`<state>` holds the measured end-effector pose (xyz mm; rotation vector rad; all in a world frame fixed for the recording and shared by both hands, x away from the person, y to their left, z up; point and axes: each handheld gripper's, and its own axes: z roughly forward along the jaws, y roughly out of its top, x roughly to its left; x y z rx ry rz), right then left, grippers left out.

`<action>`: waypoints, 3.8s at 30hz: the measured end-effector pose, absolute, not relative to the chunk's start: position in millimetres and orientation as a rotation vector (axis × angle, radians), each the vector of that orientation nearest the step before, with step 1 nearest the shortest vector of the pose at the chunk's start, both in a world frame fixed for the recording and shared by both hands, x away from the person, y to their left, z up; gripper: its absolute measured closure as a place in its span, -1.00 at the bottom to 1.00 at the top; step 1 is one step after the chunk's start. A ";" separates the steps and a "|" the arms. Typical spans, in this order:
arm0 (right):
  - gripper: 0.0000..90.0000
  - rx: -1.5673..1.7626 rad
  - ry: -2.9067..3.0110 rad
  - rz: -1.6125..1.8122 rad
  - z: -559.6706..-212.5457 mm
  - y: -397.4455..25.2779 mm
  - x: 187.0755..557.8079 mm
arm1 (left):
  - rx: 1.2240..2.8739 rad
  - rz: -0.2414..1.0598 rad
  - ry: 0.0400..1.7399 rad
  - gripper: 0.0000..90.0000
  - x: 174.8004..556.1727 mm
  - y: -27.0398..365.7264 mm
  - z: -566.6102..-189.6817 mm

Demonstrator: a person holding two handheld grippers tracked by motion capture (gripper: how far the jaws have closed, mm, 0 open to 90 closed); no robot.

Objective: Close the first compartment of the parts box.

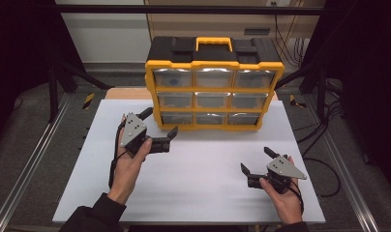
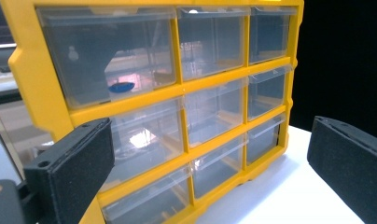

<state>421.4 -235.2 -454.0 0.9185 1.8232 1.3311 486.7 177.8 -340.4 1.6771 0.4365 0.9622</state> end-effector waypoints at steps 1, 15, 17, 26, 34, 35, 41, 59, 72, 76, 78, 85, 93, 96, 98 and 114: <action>-0.94 0.919 1.824 1.330 -454.1 -235.2 421.4 | 1.678 0.953 0.438 -1.00 487.2 179.5 -341.3; -0.94 0.913 1.828 1.328 -454.3 -234.4 421.6 | 1.644 0.994 0.476 -1.00 477.9 212.1 -340.9; -0.94 0.911 1.829 1.328 -454.3 -234.3 421.7 | 1.638 1.008 0.483 -1.00 475.6 217.3 -338.7; -0.94 0.911 1.828 1.326 -453.9 -234.2 421.3 | 1.635 1.032 0.489 -0.99 466.0 237.1 -331.4; -0.94 0.917 1.824 1.332 -453.6 -234.4 421.2 | 1.621 1.053 0.507 -0.99 459.1 253.8 -327.3; -0.94 0.917 1.823 1.333 -453.6 -234.3 421.1 | 1.621 1.054 0.506 -0.99 458.4 255.3 -327.2; -0.94 0.910 1.824 1.331 -453.7 -234.7 421.8 | 1.610 1.053 0.517 -1.00 452.5 264.9 -330.5; -0.94 0.914 1.827 1.322 -454.4 -234.8 421.8 | 1.607 1.063 0.529 -1.00 440.0 291.4 -345.2; -0.94 0.913 1.826 1.322 -454.2 -235.0 421.4 | 1.624 1.063 0.555 -1.00 431.3 299.8 -364.7; -0.94 0.913 1.824 1.323 -454.2 -235.2 421.5 | 1.633 1.064 0.557 -1.00 430.9 301.3 -369.7; -0.94 0.913 1.824 1.323 -454.1 -235.2 421.4 | 1.635 1.065 0.558 -1.00 431.0 302.1 -371.8; -0.94 0.919 1.819 1.324 -453.7 -236.9 421.2 | 1.648 1.064 0.561 -1.00 431.7 305.3 -378.9; -0.94 0.914 1.821 1.319 -454.0 -236.0 421.4 | 1.648 1.076 0.577 -1.00 433.0 308.3 -387.4; -0.94 0.913 1.820 1.322 -453.5 -235.9 420.8 | 1.645 1.081 0.574 -1.00 432.9 308.3 -389.5; -0.94 0.912 1.820 1.321 -453.5 -236.0 420.9 | 1.647 1.081 0.579 -1.00 433.4 308.3 -391.4; -0.94 0.905 1.821 1.322 -453.0 -235.7 420.6 | 1.526 0.818 0.813 -1.00 423.7 288.0 -421.6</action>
